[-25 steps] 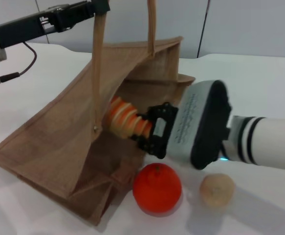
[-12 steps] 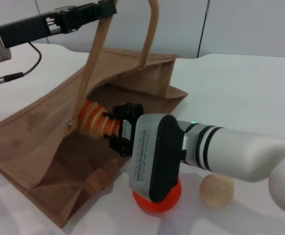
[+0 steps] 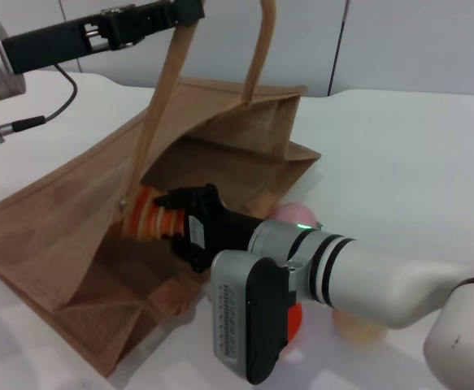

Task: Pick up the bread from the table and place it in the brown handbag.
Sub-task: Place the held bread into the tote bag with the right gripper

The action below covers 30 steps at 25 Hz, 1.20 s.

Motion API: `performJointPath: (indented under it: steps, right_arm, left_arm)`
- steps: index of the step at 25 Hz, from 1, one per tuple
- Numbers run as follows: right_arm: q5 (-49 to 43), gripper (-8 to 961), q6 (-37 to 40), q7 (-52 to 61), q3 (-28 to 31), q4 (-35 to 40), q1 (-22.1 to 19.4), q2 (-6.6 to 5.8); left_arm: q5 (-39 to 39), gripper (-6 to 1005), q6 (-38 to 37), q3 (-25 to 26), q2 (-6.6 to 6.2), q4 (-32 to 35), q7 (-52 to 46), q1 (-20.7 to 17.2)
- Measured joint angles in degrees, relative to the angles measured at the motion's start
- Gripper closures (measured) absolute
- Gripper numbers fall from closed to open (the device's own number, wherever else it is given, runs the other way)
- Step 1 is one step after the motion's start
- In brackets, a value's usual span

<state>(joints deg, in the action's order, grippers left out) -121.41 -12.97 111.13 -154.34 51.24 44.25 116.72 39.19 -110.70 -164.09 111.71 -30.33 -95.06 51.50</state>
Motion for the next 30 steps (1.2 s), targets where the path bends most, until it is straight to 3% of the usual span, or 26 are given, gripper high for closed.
performJointPath:
  steps: [5, 12, 25, 30]
  right_arm:
    - [0.13, 565, -1.13, 0.64, 0.12, -1.28, 0.27, 0.18]
    - [0.08, 571, -3.93, 4.87, -0.75, -4.85, 1.92, 0.35]
    - [0.18, 574, -7.41, 5.49, -0.46, -9.23, 2.23, 0.44]
    - [0.22, 486, -8.53, 6.87, -0.37, -8.73, 1.58, 0.35]
  left_arm:
    - [-0.17, 877, -0.22, 0.0, -0.61, 2.65, -0.8, 0.18]
    - [-2.57, 877, -0.61, 0.0, -3.28, 10.32, -0.35, 0.84]
    - [-2.35, 877, -0.97, 0.0, -3.84, 11.0, -0.69, 0.13]
    - [-0.9, 877, -0.98, 0.08, -4.17, 10.93, -0.72, -1.15]
